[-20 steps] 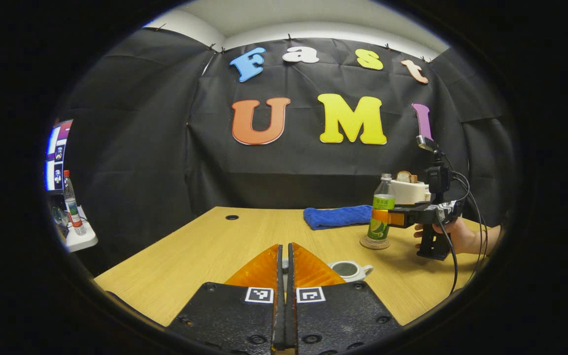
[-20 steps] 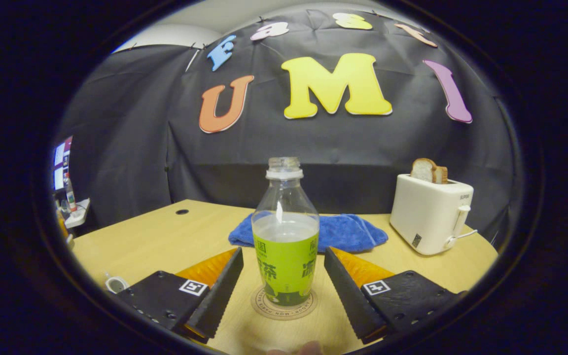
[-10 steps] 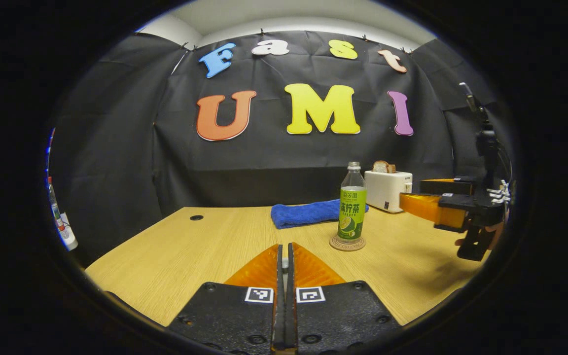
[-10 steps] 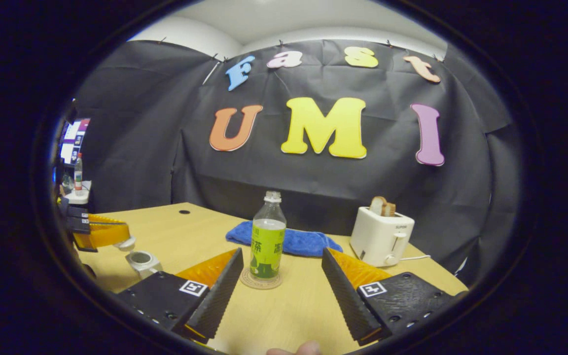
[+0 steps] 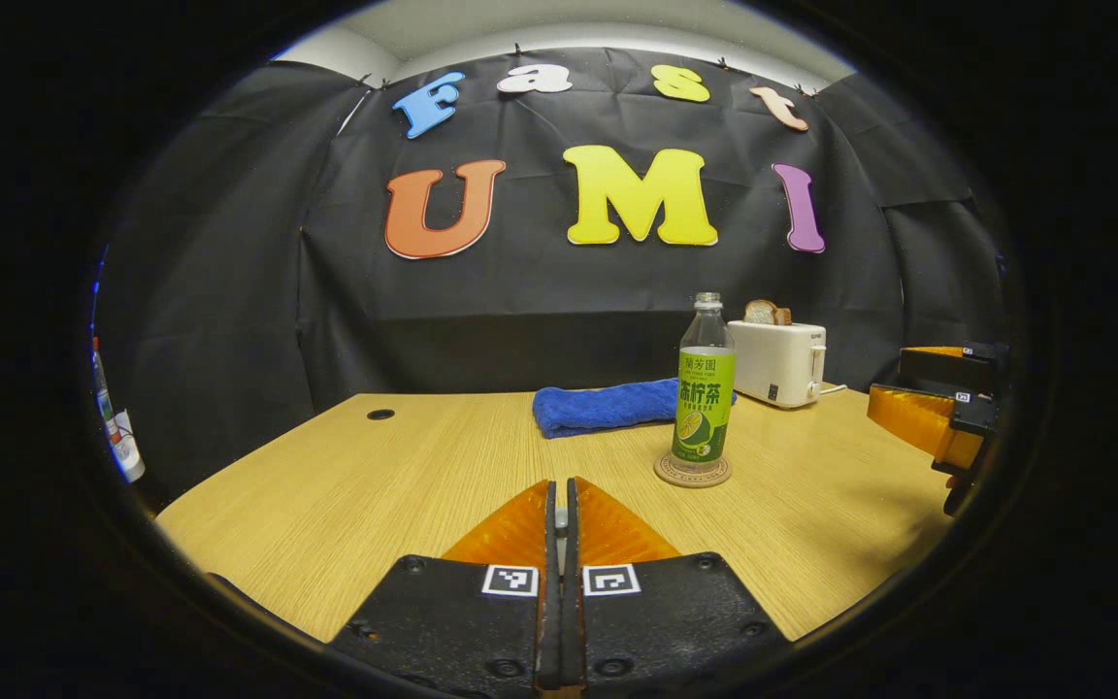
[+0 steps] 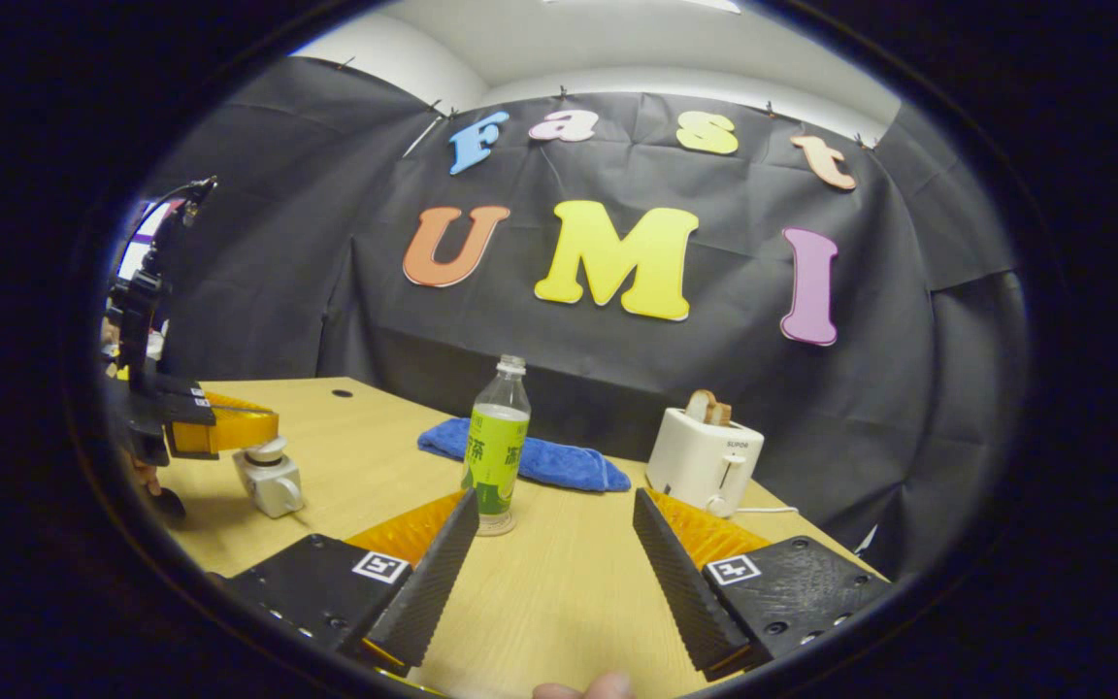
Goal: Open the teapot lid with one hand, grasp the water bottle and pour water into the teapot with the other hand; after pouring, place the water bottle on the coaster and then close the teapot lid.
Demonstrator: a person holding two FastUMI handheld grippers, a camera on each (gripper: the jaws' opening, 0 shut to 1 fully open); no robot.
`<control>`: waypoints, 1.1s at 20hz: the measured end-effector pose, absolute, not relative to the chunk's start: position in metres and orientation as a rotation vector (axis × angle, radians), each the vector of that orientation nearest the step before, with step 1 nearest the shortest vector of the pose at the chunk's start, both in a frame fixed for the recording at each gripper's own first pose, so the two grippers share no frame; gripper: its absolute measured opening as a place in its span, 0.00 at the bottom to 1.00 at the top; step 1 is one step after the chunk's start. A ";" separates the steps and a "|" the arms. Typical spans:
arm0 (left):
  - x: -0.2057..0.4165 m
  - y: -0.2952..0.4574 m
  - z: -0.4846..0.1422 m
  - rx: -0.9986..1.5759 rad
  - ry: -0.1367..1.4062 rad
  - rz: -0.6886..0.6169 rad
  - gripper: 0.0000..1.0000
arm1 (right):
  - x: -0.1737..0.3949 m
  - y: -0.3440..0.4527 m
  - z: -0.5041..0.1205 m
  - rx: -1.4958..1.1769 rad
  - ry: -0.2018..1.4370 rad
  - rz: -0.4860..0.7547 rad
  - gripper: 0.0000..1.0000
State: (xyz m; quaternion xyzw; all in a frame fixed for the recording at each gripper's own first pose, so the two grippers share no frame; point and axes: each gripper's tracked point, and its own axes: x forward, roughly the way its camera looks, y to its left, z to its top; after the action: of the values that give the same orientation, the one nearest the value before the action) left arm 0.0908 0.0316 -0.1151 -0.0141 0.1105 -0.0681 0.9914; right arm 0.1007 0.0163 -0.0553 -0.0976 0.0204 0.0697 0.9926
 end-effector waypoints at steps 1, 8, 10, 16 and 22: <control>0.090 0.032 -0.114 -0.030 0.215 -0.140 0.03 | 0.101 0.016 -0.056 -0.193 0.043 0.140 0.95; 0.090 0.031 -0.119 -0.038 0.225 -0.130 0.03 | 0.098 0.017 -0.057 -0.184 0.037 0.144 0.93; 0.088 0.033 -0.125 -0.036 0.250 -0.122 0.03 | 0.096 0.018 -0.057 -0.176 0.038 0.145 0.97; 0.089 0.032 -0.127 -0.012 0.259 -0.101 0.08 | 0.091 0.014 -0.058 -0.140 0.045 0.134 0.97; 0.084 0.050 -0.102 -0.011 0.210 0.004 0.94 | 0.082 -0.007 -0.071 -0.043 0.091 0.070 0.95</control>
State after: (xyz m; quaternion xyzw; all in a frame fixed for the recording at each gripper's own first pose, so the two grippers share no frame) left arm 0.0837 0.0504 -0.1024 -0.0054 0.1049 0.0019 0.9945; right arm 0.0820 -0.0066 -0.0708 -0.0215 0.0454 0.0348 0.9981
